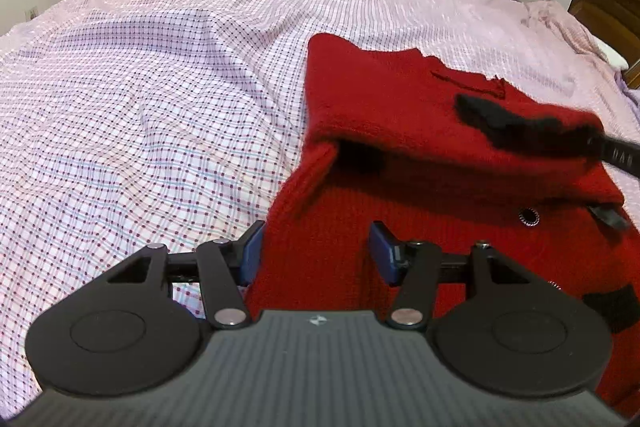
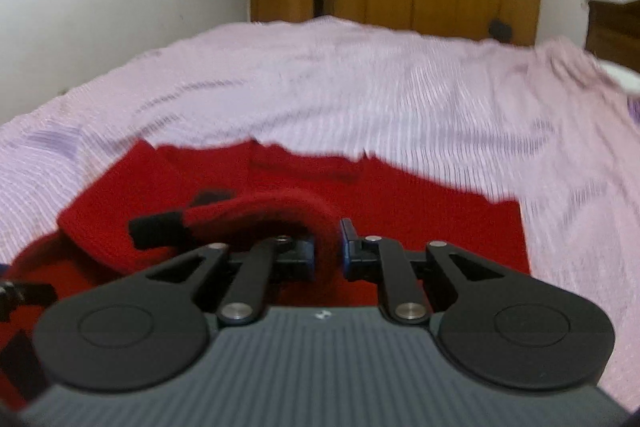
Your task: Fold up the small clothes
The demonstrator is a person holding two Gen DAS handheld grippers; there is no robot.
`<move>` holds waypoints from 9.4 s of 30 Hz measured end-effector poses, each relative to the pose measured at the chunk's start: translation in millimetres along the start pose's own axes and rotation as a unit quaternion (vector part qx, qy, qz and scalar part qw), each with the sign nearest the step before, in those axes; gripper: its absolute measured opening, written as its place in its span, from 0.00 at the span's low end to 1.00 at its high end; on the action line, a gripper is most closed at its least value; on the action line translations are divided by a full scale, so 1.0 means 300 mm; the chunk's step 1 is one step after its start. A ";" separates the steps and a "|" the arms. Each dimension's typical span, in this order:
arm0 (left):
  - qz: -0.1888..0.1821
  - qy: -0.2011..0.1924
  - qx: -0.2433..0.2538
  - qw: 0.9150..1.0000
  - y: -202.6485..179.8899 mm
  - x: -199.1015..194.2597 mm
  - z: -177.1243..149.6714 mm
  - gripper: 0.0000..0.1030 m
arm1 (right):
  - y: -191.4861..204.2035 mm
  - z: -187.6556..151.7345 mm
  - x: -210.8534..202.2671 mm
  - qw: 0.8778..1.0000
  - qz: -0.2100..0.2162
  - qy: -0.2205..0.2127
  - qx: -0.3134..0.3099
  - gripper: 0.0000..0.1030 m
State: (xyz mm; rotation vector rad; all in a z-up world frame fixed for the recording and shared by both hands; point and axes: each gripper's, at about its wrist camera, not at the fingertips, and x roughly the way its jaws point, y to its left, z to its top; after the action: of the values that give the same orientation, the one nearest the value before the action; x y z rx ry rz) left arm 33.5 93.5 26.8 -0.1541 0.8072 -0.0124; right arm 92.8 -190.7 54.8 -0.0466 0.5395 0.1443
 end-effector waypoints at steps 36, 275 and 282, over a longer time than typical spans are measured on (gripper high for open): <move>0.009 -0.002 0.003 1.000 0.004 0.027 -0.017 0.61 | 0.187 -0.052 -0.153 0.993 0.058 0.030 -0.097 0.54; 0.029 -0.045 0.243 0.968 -0.215 -0.417 -0.434 0.69 | -0.095 -0.452 -0.610 0.998 -0.014 0.047 -0.038 0.19; 0.016 -0.022 0.274 0.961 -0.246 -0.390 -0.463 0.70 | -0.104 -0.457 -0.587 0.998 -0.013 0.054 -0.025 0.21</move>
State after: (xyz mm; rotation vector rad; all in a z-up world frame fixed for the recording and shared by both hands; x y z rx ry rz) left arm -144.0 10.5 26.8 0.3820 0.7358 -0.1991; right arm -121.7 -254.7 28.1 -0.1108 0.6434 0.1296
